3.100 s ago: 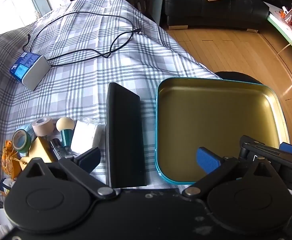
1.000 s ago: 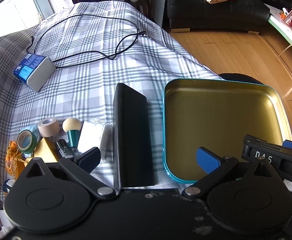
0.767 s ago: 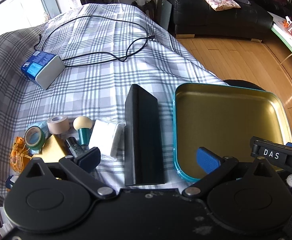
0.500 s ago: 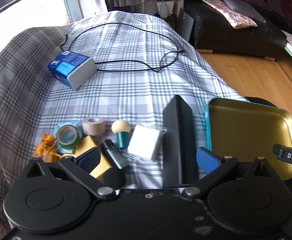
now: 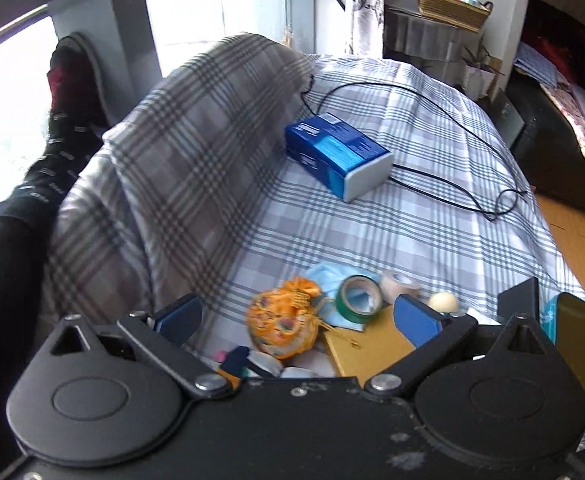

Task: Organize soft objects
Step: 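Move left tool to the orange pouch while right tool reaches the black foam stick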

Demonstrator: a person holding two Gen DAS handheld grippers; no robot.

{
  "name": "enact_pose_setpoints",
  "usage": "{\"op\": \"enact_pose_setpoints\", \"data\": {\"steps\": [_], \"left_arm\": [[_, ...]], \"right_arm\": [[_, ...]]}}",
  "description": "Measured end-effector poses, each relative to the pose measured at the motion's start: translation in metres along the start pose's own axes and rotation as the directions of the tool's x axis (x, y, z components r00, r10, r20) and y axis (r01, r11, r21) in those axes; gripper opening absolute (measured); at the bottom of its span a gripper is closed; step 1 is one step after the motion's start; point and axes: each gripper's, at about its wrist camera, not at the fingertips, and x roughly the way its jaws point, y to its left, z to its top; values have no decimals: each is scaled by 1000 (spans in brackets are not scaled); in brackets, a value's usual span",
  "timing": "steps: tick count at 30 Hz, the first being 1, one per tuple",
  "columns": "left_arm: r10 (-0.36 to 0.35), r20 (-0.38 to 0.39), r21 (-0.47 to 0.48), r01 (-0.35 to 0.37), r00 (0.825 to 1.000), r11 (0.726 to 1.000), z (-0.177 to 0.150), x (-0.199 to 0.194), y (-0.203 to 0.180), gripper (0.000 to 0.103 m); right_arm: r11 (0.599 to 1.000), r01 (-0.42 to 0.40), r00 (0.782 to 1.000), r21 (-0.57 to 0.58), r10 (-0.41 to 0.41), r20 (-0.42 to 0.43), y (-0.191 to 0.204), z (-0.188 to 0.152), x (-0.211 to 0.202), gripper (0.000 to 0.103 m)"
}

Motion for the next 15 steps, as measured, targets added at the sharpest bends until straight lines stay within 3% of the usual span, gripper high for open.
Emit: {"op": "enact_pose_setpoints", "data": {"steps": [6,10,15], "left_arm": [[18,39,-32,-17,999,999,5,-31,45,103],[5,60,-54,-2,998,999,9,-42,61,103],[-3,28,-94,6,1000,996,9,-31,68,103]], "right_arm": [[982,-135,990,-129,138,18,66,-11,-14,71],[955,-231,973,-187,221,-74,101,-28,-5,71],[928,-282,954,-243,245,-172,132,-54,6,71]]}}
